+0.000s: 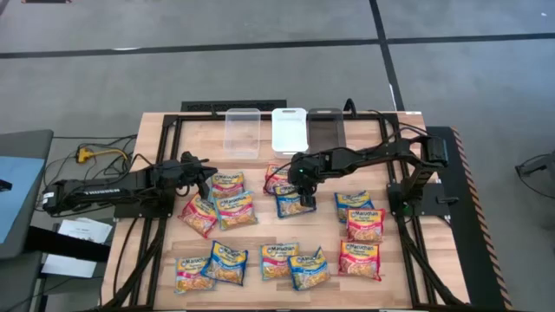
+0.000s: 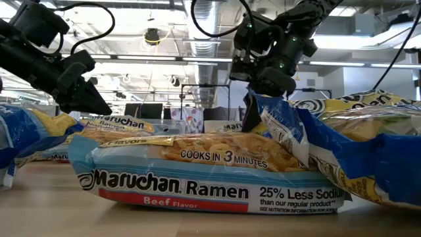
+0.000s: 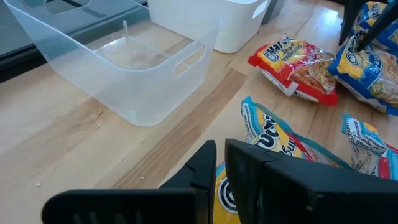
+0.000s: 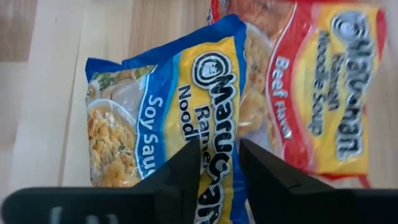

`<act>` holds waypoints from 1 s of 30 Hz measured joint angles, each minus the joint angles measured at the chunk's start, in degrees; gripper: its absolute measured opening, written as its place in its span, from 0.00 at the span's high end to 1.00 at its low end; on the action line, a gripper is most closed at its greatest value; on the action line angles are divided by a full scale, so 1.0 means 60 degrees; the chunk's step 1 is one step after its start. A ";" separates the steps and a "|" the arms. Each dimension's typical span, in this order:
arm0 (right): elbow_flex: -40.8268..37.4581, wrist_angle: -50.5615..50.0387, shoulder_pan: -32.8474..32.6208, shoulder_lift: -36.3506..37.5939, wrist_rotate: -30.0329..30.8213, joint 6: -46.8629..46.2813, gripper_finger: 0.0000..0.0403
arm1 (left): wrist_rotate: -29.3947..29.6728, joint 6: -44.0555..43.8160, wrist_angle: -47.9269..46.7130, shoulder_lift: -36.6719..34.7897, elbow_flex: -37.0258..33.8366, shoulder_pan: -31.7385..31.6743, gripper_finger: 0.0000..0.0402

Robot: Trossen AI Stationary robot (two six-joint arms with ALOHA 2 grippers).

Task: Sort Maruchan noodles
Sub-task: Put the blue noodle pack into the white bin

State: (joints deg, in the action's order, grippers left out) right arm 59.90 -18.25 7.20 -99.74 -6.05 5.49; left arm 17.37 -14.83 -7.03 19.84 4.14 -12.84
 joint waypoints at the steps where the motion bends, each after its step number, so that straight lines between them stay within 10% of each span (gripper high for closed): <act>1: 0.0000 -0.0054 0.0000 0.0000 -0.0003 -0.0086 0.70 | 0.0000 0.0000 0.0000 0.0000 0.0000 0.0000 0.94; 11: 0.0000 -0.0185 0.0000 0.0000 -0.0003 -0.0418 0.97 | 0.0004 0.0004 0.0000 0.0000 0.0000 0.0000 0.94; 30: 0.1678 -0.2153 -0.0153 0.0000 0.0221 0.0217 0.99 | 0.0004 0.0104 0.0001 0.0002 0.0000 0.0000 0.94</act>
State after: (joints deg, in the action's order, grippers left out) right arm 69.97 -31.17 6.28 -99.74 -4.72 6.79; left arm 17.39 -14.20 -7.02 19.85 4.14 -12.84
